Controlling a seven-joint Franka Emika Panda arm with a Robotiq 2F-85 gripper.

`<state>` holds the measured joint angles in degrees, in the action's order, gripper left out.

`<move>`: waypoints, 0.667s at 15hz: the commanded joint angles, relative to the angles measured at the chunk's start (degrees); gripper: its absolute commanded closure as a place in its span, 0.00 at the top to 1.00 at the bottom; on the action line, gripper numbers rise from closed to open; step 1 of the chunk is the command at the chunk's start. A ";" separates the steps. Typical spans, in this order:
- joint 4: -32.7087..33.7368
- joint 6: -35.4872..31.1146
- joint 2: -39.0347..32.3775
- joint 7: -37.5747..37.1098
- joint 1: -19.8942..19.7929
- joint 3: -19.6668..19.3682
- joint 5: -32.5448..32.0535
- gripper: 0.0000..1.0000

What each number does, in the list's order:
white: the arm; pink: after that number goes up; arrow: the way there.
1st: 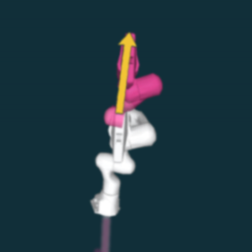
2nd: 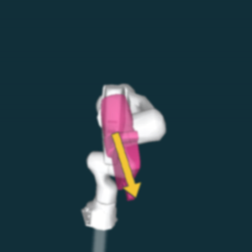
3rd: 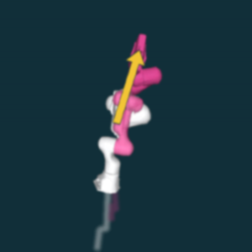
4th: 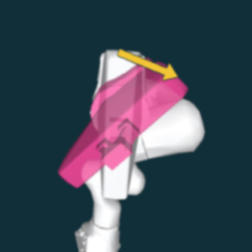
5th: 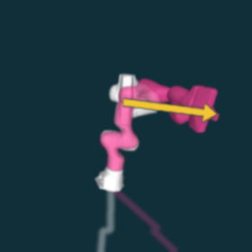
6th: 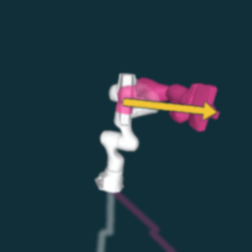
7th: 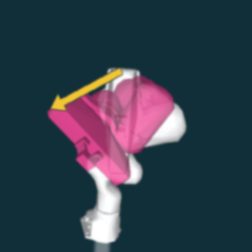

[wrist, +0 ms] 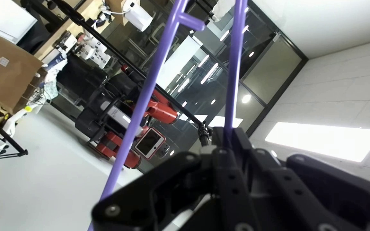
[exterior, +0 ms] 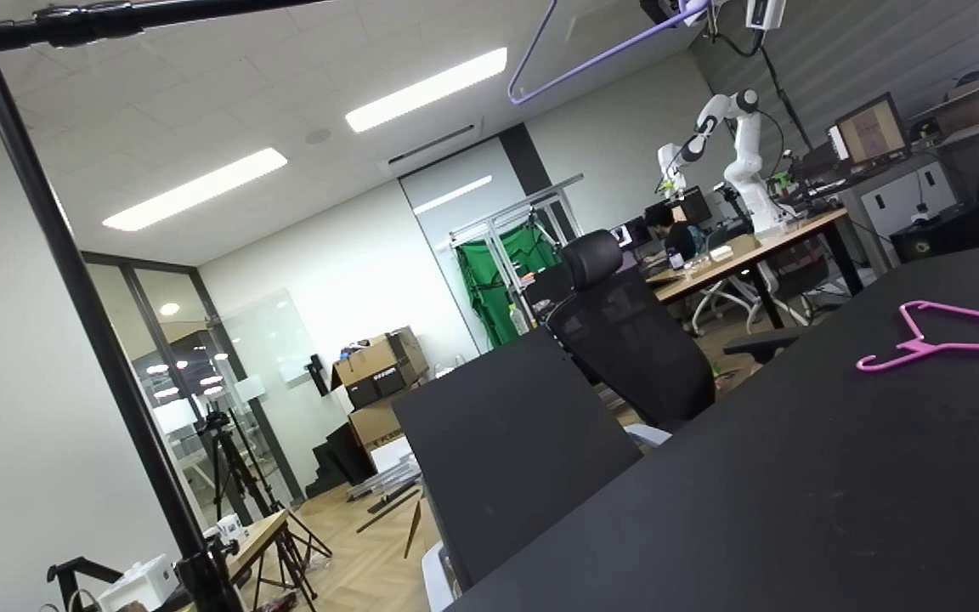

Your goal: Hang the coat hangers on the rod

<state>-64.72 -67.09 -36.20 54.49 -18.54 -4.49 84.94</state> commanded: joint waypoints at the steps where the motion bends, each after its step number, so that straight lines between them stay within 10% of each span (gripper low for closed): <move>1: 8.14 -0.88 -4.00 -5.43 -0.47 1.12 1.57 0.02; 10: 17.98 -4.27 -10.31 -11.94 -1.15 3.27 2.27 0.02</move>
<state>-53.50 -70.34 -42.69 48.15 -18.86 -2.46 86.68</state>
